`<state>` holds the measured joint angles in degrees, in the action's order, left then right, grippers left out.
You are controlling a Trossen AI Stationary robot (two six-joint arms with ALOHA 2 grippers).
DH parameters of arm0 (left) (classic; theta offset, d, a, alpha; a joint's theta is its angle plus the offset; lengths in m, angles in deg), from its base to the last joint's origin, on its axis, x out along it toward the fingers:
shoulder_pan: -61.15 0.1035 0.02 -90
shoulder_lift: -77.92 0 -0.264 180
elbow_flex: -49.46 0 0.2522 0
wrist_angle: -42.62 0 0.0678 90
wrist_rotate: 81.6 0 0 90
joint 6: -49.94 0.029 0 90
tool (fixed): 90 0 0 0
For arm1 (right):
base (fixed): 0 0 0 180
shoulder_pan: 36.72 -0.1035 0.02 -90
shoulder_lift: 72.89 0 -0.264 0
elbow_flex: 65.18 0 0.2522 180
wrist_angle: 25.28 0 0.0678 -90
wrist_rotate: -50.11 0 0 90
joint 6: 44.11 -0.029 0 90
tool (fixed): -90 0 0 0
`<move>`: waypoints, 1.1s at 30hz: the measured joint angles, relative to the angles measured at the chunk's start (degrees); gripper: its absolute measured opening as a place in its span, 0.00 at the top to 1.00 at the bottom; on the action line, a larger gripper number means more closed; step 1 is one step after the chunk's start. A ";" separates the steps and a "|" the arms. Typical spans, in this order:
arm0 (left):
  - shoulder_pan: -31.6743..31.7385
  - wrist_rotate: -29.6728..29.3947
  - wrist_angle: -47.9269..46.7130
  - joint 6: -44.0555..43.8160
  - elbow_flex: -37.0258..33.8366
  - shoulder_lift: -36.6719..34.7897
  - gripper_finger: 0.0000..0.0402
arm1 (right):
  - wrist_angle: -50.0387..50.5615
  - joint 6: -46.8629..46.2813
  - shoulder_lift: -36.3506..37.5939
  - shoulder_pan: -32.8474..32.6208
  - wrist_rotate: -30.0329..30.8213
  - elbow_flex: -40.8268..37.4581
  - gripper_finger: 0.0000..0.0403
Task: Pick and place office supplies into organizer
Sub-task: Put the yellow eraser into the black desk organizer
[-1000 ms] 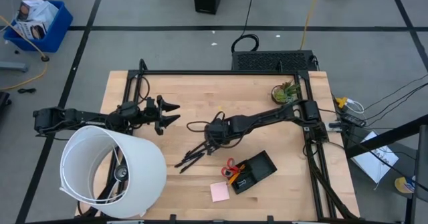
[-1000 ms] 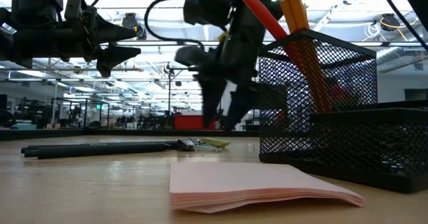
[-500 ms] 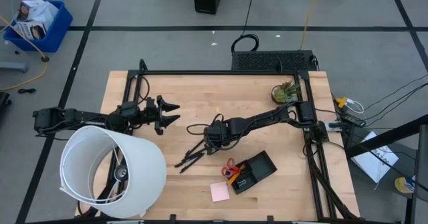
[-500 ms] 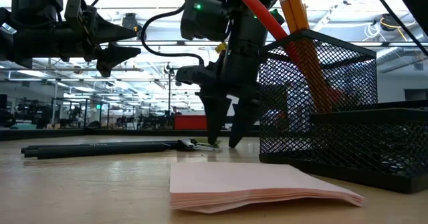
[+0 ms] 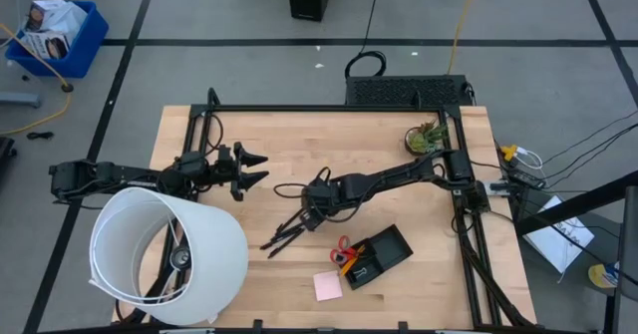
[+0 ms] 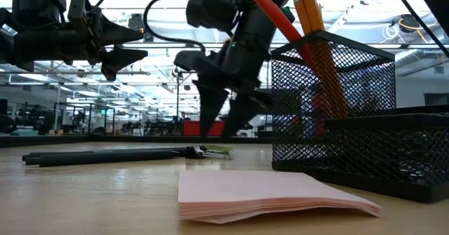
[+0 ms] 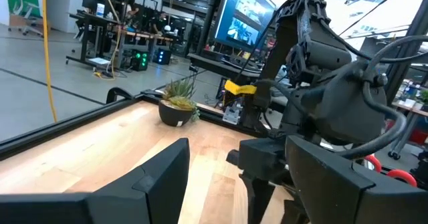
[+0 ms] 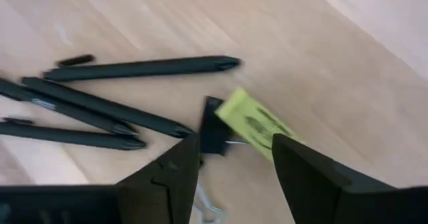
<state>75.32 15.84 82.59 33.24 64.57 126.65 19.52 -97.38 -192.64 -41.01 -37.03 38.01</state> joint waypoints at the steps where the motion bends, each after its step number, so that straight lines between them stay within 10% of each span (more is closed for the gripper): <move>1: 0.01 0.00 -0.03 -0.01 0.00 0.00 0.37 | -1.14 0.88 0.00 0.19 -0.08 0.00 0.55; 8: 0.01 0.00 -0.02 -0.01 0.00 0.00 0.37 | -3.09 7.27 0.02 1.35 0.40 0.04 0.55; 33: -0.01 0.00 -0.02 0.00 0.00 0.02 0.37 | 2.41 -16.61 0.04 0.78 8.88 0.04 0.55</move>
<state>75.31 15.84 82.57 33.24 64.57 126.67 21.93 -113.98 -192.59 -40.23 -28.15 38.06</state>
